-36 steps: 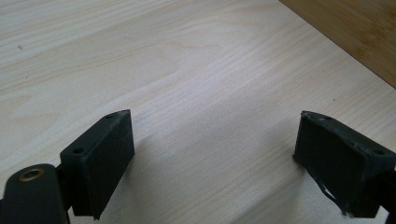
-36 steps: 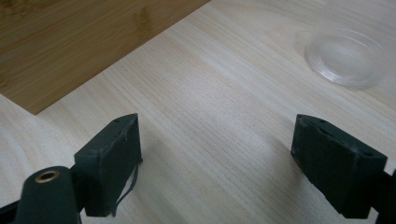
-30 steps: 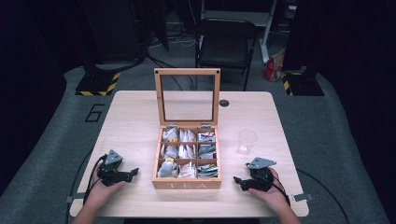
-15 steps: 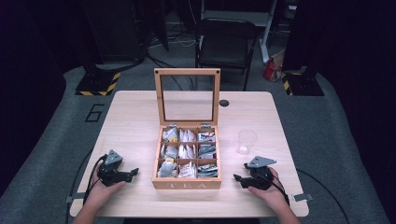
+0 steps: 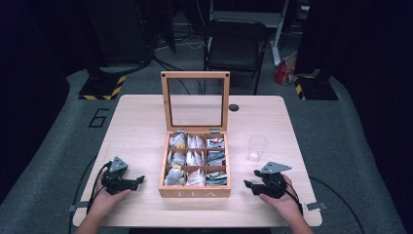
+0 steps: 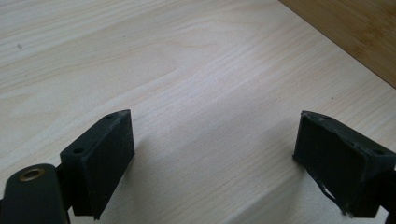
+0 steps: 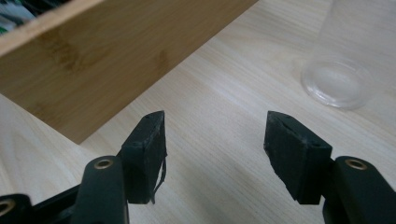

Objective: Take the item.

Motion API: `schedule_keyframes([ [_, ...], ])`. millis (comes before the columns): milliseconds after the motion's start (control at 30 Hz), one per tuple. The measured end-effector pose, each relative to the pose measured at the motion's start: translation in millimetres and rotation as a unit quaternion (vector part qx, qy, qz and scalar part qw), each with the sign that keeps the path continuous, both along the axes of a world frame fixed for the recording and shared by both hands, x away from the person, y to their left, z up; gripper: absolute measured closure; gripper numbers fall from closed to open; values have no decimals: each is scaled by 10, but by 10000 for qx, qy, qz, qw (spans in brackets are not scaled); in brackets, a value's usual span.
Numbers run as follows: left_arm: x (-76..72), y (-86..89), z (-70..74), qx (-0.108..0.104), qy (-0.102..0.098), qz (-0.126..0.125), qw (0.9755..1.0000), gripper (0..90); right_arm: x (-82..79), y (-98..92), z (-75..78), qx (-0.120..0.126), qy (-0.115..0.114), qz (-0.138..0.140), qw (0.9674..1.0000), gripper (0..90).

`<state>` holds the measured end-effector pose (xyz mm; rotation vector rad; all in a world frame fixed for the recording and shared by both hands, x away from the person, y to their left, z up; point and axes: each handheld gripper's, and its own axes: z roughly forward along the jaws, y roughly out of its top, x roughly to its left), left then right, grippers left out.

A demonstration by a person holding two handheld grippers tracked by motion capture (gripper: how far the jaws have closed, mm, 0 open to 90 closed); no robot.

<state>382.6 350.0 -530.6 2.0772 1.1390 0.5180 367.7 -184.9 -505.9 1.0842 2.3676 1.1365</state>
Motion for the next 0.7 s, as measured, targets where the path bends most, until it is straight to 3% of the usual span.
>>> schedule_keyframes([
  [200, -1, -3, -3, -22, 1, 12, 10000, 116, -16, 28, 139, -56, -48, -89, 9999, 384],
  [333, -1, -12, -9, -88, -29, 61, 9999, 116, -29, 43, 240, -89, -95, -23, 9999, 413],
  [400, 0, -4, -4, -24, -13, 17, 10000, 116, -34, 52, 286, -102, -123, 25, 9999, 439],
  [700, 1, 3, 2, 24, -9, -12, 10000, 116, -43, 181, 450, -36, -179, 170, 9997, 435],
])
